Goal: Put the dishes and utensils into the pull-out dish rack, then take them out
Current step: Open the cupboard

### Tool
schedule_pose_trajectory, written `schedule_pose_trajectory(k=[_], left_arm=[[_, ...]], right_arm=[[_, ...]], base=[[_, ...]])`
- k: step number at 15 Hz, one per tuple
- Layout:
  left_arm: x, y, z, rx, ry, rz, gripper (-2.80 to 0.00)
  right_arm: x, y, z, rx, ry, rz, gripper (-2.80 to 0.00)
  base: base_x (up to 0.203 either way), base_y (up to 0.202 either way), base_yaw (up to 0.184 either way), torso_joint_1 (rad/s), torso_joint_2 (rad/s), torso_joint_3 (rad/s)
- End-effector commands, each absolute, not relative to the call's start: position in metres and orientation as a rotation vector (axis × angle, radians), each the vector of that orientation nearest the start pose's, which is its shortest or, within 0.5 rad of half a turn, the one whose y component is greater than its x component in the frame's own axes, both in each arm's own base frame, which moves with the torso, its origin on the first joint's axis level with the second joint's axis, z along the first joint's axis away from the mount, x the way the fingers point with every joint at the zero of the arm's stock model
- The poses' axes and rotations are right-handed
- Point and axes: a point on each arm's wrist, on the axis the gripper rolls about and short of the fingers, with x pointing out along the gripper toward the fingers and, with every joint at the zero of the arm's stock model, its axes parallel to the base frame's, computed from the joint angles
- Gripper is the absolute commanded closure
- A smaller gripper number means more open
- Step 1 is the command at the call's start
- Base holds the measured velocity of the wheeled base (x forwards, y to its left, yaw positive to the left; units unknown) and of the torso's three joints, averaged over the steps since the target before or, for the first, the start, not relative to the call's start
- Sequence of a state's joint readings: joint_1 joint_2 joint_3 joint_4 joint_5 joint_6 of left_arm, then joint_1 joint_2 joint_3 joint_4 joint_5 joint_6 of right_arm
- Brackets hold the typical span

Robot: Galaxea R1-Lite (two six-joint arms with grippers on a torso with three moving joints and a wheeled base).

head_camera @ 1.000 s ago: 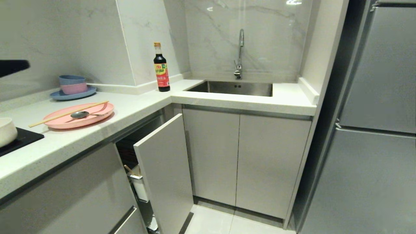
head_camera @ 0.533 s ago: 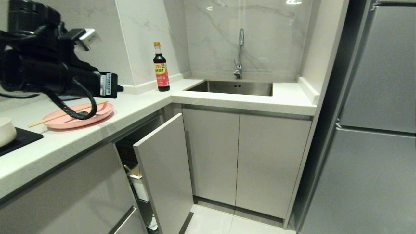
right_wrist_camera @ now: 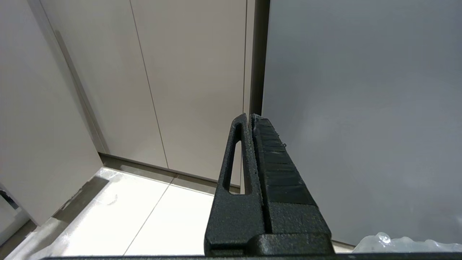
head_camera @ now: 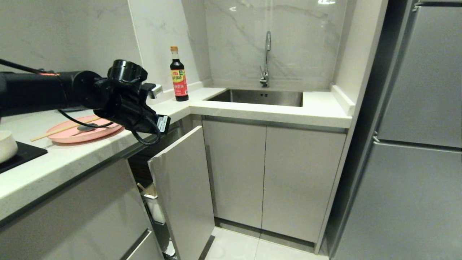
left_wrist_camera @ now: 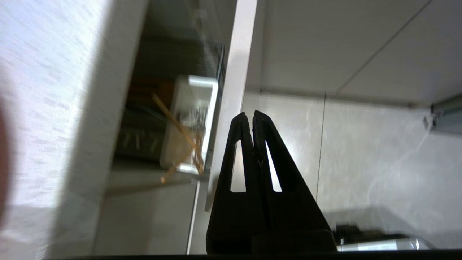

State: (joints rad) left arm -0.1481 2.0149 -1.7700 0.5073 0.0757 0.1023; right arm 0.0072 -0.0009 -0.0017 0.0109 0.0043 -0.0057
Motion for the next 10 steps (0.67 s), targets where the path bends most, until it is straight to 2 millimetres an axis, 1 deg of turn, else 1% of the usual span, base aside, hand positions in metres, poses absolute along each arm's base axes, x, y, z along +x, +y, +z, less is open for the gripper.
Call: schedule_pose_trajectory(k=[1,3,4,5,8,10], left_arm=[[0.396,-0.057,0.213,0.188,0.814,-0.107,0.00],[0.398,-0.057,0.209,0.192,0.830,-0.108,0.00],[0.400,-0.057,0.208,0.192,0.829,-0.107,-1.02],[0.403,-0.057,0.208,0.190,0.823,-0.106,-2.80],[0.414,-0.058,0.201,0.190,0.825,-0.102,-2.80],[0.421,-0.059,0.188,0.192,0.854,-0.104,-2.80]], right_arm=[[-0.023,0.000,0.075,-0.006,0.008,0.012,0.00],[-0.023,0.000,0.075,-0.006,0.008,0.012,0.00],[-0.023,0.000,0.075,-0.006,0.008,0.012,0.00],[-0.023,0.000,0.075,-0.006,0.008,0.012,0.00],[-0.023,0.000,0.075,-0.006,0.009,0.012,0.00],[-0.023,0.000,0.075,-0.006,0.008,0.012,0.00]], base=[[0.000,0.000,0.000,0.000,0.00,0.000],[0.000,0.000,0.000,0.000,0.00,0.000],[0.000,0.000,0.000,0.000,0.00,0.000],[0.000,0.000,0.000,0.000,0.00,0.000],[0.000,0.000,0.000,0.000,0.00,0.000],[0.000,0.000,0.000,0.000,0.00,0.000]])
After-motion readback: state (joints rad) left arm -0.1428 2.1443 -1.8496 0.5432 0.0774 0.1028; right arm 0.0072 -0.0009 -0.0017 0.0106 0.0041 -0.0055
